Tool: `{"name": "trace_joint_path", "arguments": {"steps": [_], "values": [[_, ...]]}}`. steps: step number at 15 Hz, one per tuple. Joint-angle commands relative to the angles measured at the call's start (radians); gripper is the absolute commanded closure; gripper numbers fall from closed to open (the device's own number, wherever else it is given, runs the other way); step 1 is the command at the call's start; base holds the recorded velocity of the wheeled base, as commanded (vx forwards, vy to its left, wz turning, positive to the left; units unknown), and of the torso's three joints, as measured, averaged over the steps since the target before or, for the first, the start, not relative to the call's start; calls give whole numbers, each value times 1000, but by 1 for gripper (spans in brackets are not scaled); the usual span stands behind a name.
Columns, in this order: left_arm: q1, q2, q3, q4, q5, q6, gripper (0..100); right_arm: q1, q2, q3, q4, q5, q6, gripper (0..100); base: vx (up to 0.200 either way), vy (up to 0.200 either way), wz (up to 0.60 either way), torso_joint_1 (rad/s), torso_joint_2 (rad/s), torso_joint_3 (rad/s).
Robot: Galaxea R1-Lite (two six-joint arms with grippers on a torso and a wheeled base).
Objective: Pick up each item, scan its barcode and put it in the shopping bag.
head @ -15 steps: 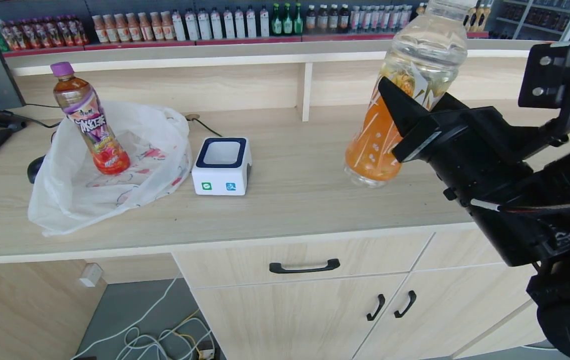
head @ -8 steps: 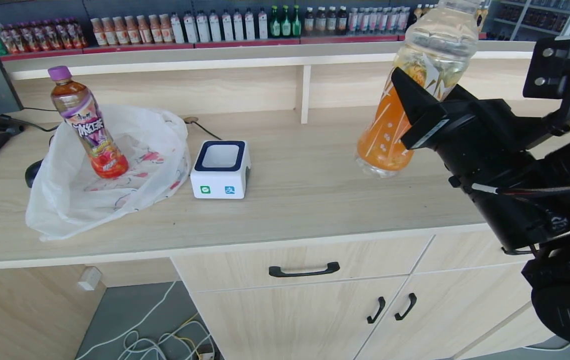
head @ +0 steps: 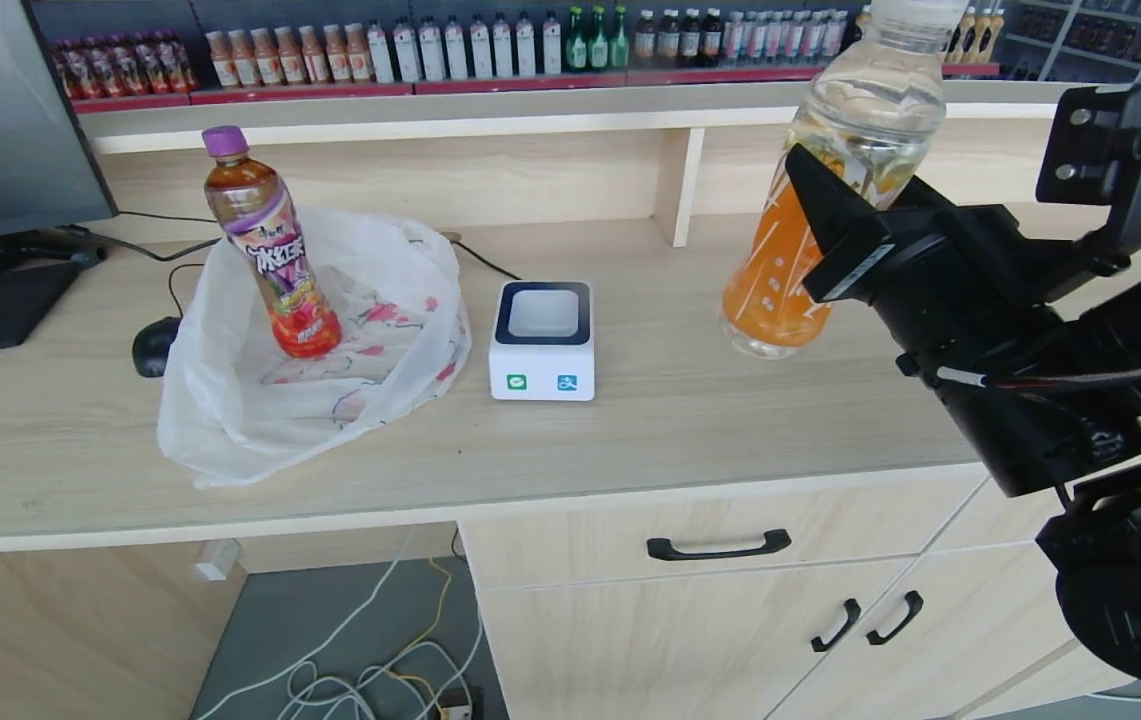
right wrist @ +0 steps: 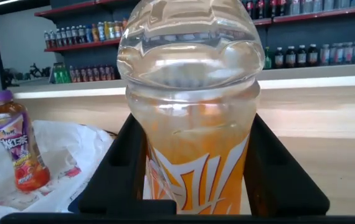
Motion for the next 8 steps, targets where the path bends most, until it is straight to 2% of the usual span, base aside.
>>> {"name": "trace_joint_path", "arguments": {"steps": [1, 8], "values": [[0, 1, 0, -1, 0, 0, 0, -1, -2, -3, 0, 0, -1, 100, 0, 200, 0, 7, 12, 2], [0, 1, 0, 0, 0, 5, 0, -1, -4, -5, 0, 0, -1, 100, 0, 200, 0, 2, -2, 2]]}}
